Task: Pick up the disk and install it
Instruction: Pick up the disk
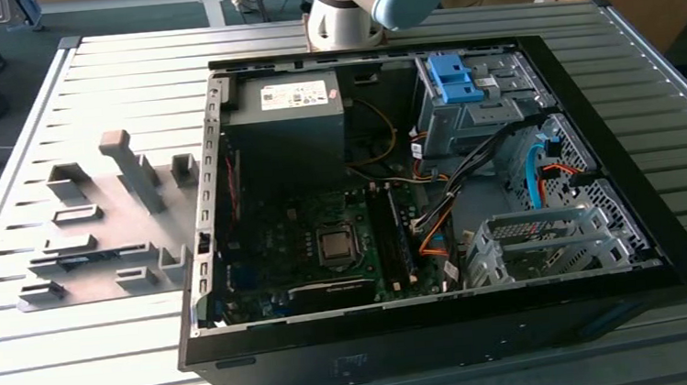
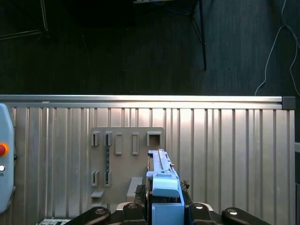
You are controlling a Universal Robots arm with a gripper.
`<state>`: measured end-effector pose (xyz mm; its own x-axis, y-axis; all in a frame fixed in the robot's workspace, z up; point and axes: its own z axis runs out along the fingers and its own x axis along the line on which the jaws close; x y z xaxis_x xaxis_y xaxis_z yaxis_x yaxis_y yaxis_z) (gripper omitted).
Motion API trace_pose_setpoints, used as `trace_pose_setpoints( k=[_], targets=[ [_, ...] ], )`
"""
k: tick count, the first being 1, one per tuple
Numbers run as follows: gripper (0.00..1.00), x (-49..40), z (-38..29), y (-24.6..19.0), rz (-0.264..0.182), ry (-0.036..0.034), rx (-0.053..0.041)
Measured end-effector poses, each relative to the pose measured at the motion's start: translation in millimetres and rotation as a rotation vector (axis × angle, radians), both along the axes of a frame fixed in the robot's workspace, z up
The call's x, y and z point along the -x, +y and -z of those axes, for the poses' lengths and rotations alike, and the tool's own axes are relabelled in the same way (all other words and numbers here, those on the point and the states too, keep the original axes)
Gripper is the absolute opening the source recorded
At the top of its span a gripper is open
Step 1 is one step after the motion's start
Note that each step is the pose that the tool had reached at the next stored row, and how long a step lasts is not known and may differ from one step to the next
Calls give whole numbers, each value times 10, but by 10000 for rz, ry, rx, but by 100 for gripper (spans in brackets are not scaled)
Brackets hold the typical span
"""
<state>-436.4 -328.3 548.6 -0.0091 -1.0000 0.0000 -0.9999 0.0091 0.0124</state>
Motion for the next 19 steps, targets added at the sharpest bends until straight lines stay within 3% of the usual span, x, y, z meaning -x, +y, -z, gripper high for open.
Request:
trace_pose_setpoints(
  k=[19],
  targets=[
    [37,-71,-1,0,0,0,0]
  ],
)
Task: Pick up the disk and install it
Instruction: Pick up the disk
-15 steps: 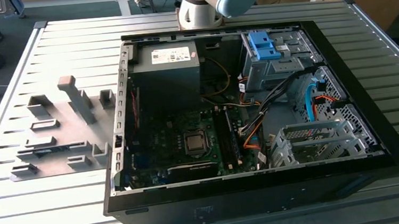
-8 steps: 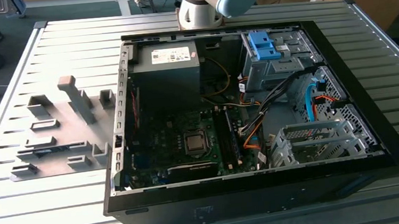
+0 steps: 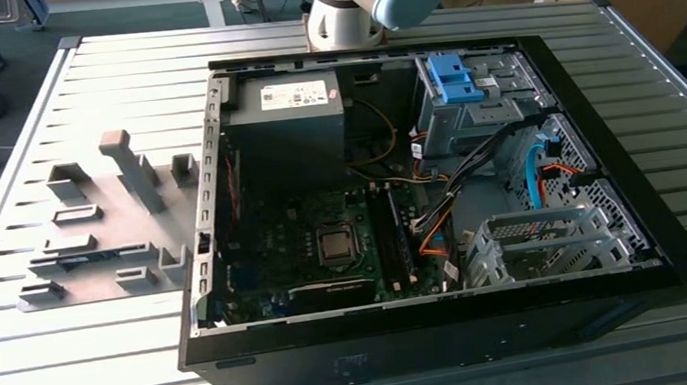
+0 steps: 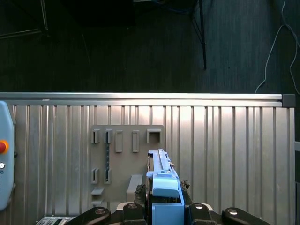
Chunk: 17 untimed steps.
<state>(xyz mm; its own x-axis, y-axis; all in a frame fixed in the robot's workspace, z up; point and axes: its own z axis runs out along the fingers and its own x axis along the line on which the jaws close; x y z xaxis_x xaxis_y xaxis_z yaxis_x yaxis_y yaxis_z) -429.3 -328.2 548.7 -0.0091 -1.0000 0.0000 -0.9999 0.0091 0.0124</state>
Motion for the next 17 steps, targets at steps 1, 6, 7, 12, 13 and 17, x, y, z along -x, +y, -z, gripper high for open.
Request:
trace_pose_setpoints(
  k=[1,6,7,12,13,17],
  targets=[
    [37,-4,1,0,0,-1,0],
    [37,-26,0,0,0,-1,0],
    [37,-30,0,0,0,0,0],
    [37,-52,0,0,0,-1,0],
    [37,-57,0,0,1,0,0],
    [37,-74,1,0,0,-1,-1]
  ],
)
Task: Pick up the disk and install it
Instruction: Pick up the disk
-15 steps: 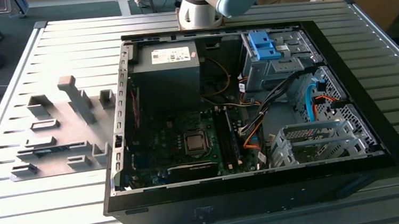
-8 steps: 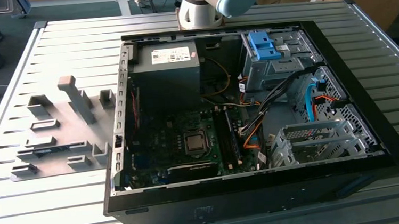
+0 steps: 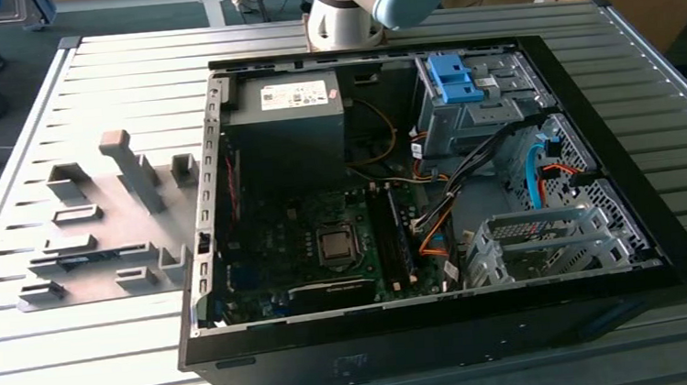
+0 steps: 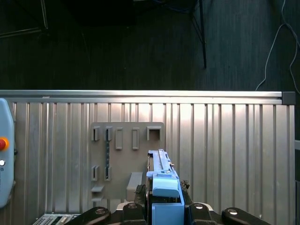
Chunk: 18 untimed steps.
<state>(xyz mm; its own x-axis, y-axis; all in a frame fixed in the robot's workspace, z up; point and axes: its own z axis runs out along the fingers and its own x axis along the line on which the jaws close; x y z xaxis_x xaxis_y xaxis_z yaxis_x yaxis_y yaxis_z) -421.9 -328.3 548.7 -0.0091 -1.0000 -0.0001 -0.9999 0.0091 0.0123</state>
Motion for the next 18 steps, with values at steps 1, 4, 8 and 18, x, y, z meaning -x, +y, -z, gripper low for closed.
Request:
trace_pose_setpoints(
  k=[1,4,8,18],
  targets=[
    [37,-4,0,0,0,1,0],
    [37,-16,-1,0,1,1,1],
    [37,-32,0,0,0,0,0],
    [37,-79,0,0,0,0,0]
  ],
)
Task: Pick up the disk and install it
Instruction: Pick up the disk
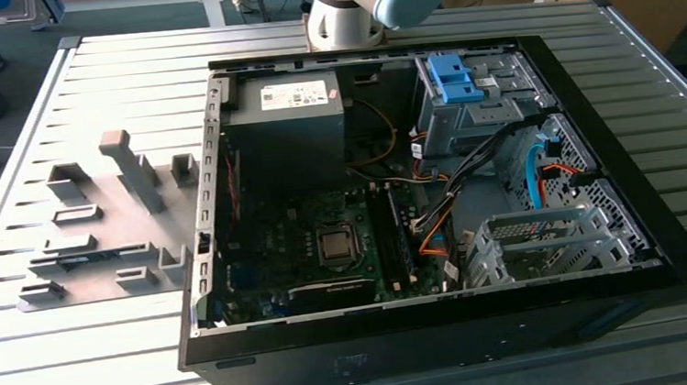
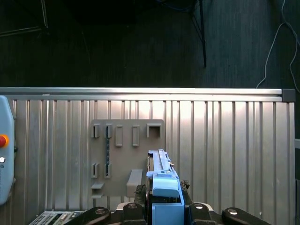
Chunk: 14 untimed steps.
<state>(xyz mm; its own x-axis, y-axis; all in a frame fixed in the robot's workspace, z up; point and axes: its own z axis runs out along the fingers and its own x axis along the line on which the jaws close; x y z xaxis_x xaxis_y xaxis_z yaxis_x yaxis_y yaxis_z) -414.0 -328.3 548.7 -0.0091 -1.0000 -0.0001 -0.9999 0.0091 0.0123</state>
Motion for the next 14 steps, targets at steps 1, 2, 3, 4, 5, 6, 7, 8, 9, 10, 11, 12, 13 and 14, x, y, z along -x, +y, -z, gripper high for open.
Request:
trace_pose_setpoints(
  k=[1,2,3,4,5,6,7,8,9,10,11,12,13,14],
  targets=[
    [37,-5,0,0,0,1,1],
    [37,-9,0,0,0,1,0],
    [37,-14,0,0,0,1,0],
    [37,-19,0,0,0,0,0],
    [37,-24,0,0,0,0,0],
    [37,-28,0,0,0,0,0],
    [37,-34,0,0,0,1,1],
    [37,-39,0,0,0,1,0],
    [37,-44,0,0,0,-1,0],
    [37,-48,0,0,0,0,0],
    [37,-52,0,0,0,0,0],
    [37,-57,-1,0,0,1,1],
    [37,-61,0,0,0,1,0],
    [37,-65,0,0,0,1,0]
  ],
)
